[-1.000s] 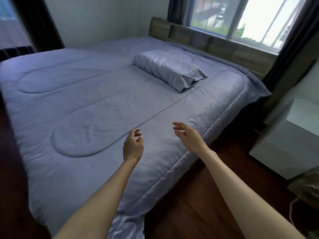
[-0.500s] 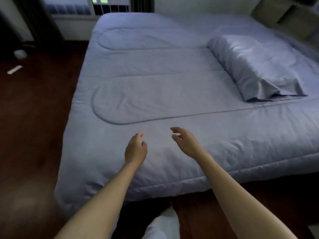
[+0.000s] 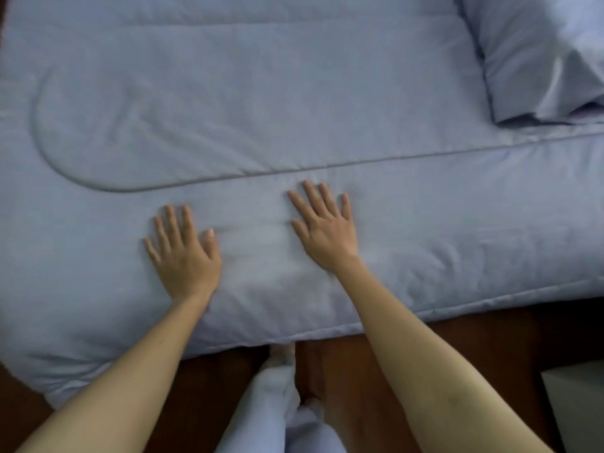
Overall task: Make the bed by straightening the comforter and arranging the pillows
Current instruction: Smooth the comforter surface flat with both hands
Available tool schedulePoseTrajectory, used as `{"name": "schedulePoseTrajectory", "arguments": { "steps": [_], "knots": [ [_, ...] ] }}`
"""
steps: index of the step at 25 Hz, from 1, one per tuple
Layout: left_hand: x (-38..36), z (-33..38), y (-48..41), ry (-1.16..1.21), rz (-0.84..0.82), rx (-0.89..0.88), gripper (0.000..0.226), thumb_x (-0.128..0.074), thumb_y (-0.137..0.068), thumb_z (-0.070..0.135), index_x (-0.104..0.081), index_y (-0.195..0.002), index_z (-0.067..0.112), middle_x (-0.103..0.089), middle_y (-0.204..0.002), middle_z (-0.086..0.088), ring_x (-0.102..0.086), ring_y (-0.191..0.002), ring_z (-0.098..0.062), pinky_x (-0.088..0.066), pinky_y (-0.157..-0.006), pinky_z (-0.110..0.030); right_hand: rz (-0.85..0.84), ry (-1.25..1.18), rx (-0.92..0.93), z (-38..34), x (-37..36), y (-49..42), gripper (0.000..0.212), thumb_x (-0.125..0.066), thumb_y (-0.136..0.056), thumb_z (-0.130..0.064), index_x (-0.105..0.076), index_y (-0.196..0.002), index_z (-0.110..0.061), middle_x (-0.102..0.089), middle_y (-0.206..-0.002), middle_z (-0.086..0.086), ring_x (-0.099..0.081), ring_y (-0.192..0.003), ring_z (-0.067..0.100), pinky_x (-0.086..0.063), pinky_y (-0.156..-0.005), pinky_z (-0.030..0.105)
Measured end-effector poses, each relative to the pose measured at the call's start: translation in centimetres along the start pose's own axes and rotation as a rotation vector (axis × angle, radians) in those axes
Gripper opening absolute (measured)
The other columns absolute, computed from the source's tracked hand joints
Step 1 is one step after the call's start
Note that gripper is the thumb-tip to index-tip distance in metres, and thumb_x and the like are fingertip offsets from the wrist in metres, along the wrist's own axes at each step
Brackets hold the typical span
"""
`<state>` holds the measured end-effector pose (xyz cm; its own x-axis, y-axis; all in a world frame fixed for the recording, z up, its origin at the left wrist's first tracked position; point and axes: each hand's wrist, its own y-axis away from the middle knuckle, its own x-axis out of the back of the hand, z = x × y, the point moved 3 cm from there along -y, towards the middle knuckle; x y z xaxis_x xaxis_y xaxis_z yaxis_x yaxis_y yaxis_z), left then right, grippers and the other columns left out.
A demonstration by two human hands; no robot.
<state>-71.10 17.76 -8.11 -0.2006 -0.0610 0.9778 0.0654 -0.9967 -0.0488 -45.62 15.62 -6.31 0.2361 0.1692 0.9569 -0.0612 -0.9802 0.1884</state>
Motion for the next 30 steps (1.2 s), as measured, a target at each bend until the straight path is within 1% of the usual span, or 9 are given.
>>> {"name": "schedulePoseTrajectory", "arguments": {
  "steps": [6,10,13,17,18,20,24,26,30],
  "knots": [
    [0.7,5.0,0.2,0.085,0.056,0.167,0.059,-0.033,-0.089,0.035,-0.039,-0.142,0.009,-0.03,-0.155,-0.017,-0.024,-0.144,-0.034,-0.013,-0.113,-0.061,0.045,0.015,-0.306,17.0,2.0,7.2,0.054,-0.018,-0.096,-0.049,-0.009,-0.149,-0.042,-0.007,-0.161,-0.011,-0.006,-0.149,0.017,-0.006,-0.118,0.049],
    [-1.2,17.5,2.7,0.147,0.056,-0.141,0.051,-0.037,-0.09,0.028,-0.049,-0.135,0.007,-0.042,-0.148,-0.017,-0.037,-0.138,-0.036,-0.02,-0.111,-0.059,0.03,0.0,-0.511,30.3,3.5,12.4,0.059,-0.006,-0.092,-0.054,-0.003,-0.15,-0.041,0.002,-0.161,-0.01,0.001,-0.149,0.017,-0.002,-0.118,0.051],
    [-2.2,28.1,6.3,0.245,0.036,-0.336,0.05,-0.038,-0.09,0.027,-0.053,-0.132,0.005,-0.05,-0.142,-0.016,-0.043,-0.134,-0.036,-0.027,-0.108,-0.06,0.046,-0.042,-0.733,40.9,5.4,16.6,0.057,-0.009,-0.095,-0.053,-0.001,-0.15,-0.041,0.003,-0.162,-0.008,0.002,-0.149,0.02,-0.002,-0.116,0.058],
    [-4.9,41.3,8.4,0.242,-0.115,-0.435,0.054,-0.035,-0.089,0.028,-0.049,-0.136,0.006,-0.045,-0.146,-0.015,-0.041,-0.136,-0.035,-0.025,-0.109,-0.059,0.188,-0.278,-1.2,49.0,9.4,17.2,0.052,-0.025,-0.101,-0.037,-0.023,-0.15,-0.022,-0.017,-0.16,0.006,-0.01,-0.147,0.031,-0.007,-0.111,0.068],
    [-5.8,43.3,8.5,0.224,-0.128,-0.399,0.056,-0.033,-0.089,0.03,-0.049,-0.137,0.006,-0.044,-0.147,-0.015,-0.04,-0.137,-0.034,-0.024,-0.11,-0.059,0.273,-0.271,-1.144,48.5,10.2,15.5,0.05,-0.03,-0.1,-0.031,-0.032,-0.147,-0.012,-0.026,-0.156,0.014,-0.021,-0.144,0.034,-0.014,-0.111,0.065],
    [-7.5,46.0,8.5,0.164,-0.134,-0.274,0.06,-0.027,-0.09,0.035,-0.044,-0.141,0.009,-0.039,-0.151,-0.011,-0.035,-0.14,-0.031,-0.017,-0.113,-0.058,0.327,-0.254,-0.731,45.4,11.2,10.4,0.049,-0.033,-0.096,-0.025,-0.041,-0.139,-0.004,-0.038,-0.147,0.023,-0.035,-0.136,0.039,-0.027,-0.107,0.059],
    [-8.9,45.5,8.8,0.03,-0.056,-0.239,0.061,-0.024,-0.093,0.038,-0.037,-0.146,0.011,-0.033,-0.155,-0.009,-0.03,-0.143,-0.029,-0.013,-0.114,-0.056,-0.069,-0.208,-0.004,37.7,9.3,3.7,0.049,-0.032,-0.1,-0.034,-0.024,-0.149,-0.032,-0.013,-0.161,-0.004,-0.007,-0.149,0.02,-0.002,-0.116,0.053],
    [-8.9,45.0,8.6,0.014,-0.044,-0.252,0.062,-0.024,-0.093,0.038,-0.037,-0.145,0.009,-0.032,-0.154,-0.011,-0.031,-0.142,-0.031,-0.015,-0.113,-0.058,-0.035,-0.103,0.061,40.5,9.4,3.0,0.05,-0.03,-0.1,-0.041,-0.019,-0.149,-0.039,-0.012,-0.161,-0.01,-0.008,-0.149,0.017,-0.003,-0.117,0.052],
    [-8.9,45.4,9.0,-0.014,-0.032,-0.224,0.06,-0.025,-0.093,0.037,-0.036,-0.146,0.009,-0.032,-0.155,-0.01,-0.031,-0.142,-0.031,-0.017,-0.112,-0.058,0.101,-0.094,-0.276,54.1,11.4,4.9,0.05,-0.028,-0.1,-0.042,-0.017,-0.149,-0.04,-0.011,-0.161,-0.009,-0.008,-0.149,0.018,-0.002,-0.118,0.049]
  ]
}}
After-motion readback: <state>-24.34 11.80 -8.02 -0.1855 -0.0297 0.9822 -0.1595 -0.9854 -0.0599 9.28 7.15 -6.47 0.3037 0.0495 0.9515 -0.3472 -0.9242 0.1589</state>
